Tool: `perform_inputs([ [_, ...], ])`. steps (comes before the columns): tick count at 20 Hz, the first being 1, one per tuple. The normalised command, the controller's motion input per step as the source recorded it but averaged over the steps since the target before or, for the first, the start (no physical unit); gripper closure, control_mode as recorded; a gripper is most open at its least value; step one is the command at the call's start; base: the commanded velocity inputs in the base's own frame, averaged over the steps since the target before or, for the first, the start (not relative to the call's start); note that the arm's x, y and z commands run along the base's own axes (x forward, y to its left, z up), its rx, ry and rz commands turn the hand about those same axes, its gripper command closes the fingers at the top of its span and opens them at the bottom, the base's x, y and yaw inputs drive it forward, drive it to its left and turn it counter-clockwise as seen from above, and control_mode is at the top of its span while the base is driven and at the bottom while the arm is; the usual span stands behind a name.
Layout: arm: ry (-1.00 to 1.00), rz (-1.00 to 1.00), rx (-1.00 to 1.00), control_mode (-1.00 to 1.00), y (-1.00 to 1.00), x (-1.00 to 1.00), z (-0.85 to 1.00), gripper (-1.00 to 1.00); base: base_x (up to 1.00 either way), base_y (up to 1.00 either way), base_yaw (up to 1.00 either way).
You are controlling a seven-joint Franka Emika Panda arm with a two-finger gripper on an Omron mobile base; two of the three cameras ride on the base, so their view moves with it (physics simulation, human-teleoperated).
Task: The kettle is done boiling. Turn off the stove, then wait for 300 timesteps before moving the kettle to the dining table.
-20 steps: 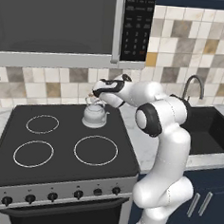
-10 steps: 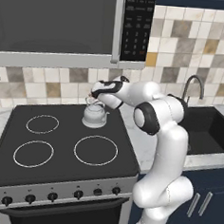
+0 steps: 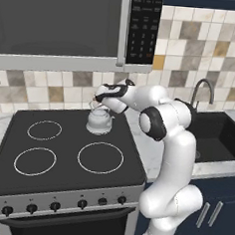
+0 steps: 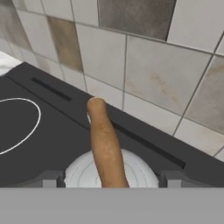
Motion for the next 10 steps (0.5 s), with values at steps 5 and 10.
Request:
perform_inputs([
  [5,0.0,0.01,0.0,-1.0,0.0,0.01,-0.01,1.0,0.0,0.0,0.0],
  [10,0.0,0.0,0.0,-1.0,0.0,-0.02,-0.04,1.0,0.0,0.0,0.0],
])
